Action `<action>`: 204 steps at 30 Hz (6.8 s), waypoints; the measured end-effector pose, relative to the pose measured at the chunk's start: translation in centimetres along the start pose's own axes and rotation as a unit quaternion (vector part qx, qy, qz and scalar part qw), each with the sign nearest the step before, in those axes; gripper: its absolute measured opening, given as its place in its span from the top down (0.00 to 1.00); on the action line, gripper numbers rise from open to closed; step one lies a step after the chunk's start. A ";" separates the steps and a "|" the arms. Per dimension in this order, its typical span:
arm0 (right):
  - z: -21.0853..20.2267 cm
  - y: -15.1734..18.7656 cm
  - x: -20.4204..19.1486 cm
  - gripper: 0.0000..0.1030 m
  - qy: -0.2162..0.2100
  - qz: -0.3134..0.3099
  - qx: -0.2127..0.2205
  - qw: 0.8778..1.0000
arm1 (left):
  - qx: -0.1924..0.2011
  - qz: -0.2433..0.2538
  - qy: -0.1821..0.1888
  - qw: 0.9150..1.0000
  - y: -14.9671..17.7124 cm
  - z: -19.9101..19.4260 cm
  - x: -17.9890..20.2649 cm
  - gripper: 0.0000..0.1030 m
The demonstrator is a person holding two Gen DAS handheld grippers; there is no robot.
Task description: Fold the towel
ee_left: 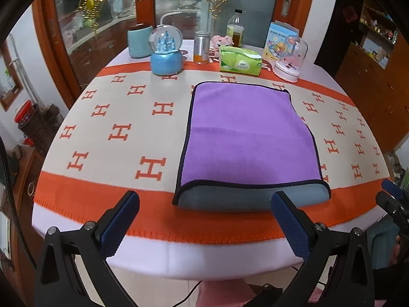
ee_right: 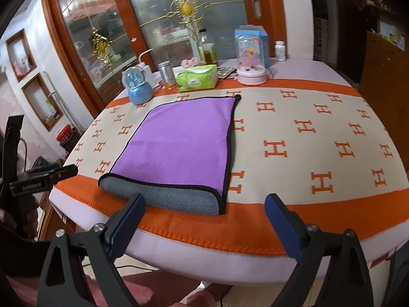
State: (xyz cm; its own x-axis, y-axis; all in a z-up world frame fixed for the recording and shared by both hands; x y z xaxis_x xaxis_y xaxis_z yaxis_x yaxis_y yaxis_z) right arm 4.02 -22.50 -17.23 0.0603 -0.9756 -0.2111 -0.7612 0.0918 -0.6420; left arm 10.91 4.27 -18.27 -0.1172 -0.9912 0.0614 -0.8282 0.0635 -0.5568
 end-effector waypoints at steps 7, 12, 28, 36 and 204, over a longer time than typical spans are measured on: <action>3.2 1.1 -0.2 0.17 -0.017 -0.007 -0.033 0.999 | -0.021 0.024 0.007 0.999 -0.2 3.7 -0.8 0.01; 5.5 1.8 0.0 0.25 -0.017 0.000 -0.058 0.998 | -0.055 0.027 0.005 0.998 0.2 6.8 -1.5 0.01; 10.8 2.6 1.2 0.52 -0.009 0.036 -0.113 0.993 | -0.129 0.048 0.026 0.990 1.0 13.1 -1.3 0.07; 11.7 3.0 1.3 0.66 -0.006 0.040 -0.124 0.991 | -0.152 0.049 0.040 0.986 1.8 14.4 -0.7 0.21; -0.8 -1.5 0.3 0.08 0.102 0.020 -0.040 0.994 | 0.025 -0.021 -0.034 0.999 -2.9 -4.5 1.0 0.15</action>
State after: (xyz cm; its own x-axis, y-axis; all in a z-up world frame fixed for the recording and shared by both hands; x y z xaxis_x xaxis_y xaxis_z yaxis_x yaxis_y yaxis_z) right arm 4.65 -23.05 -15.73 -0.0969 -0.9925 -0.0750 -0.8099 0.1224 -0.5737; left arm 10.67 3.59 -12.85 -0.0445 -0.9986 0.0303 -0.8026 0.0176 -0.5963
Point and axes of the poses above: each gripper's, at about its wrist camera, not at the fingertips, and z roughly the way its jaws point, x to its right, y to its underside, the point moved 10 cm from there along z, roughly the way its jaws point, and after that the axes turned 1 degree about -y, right-handed, at the moved point
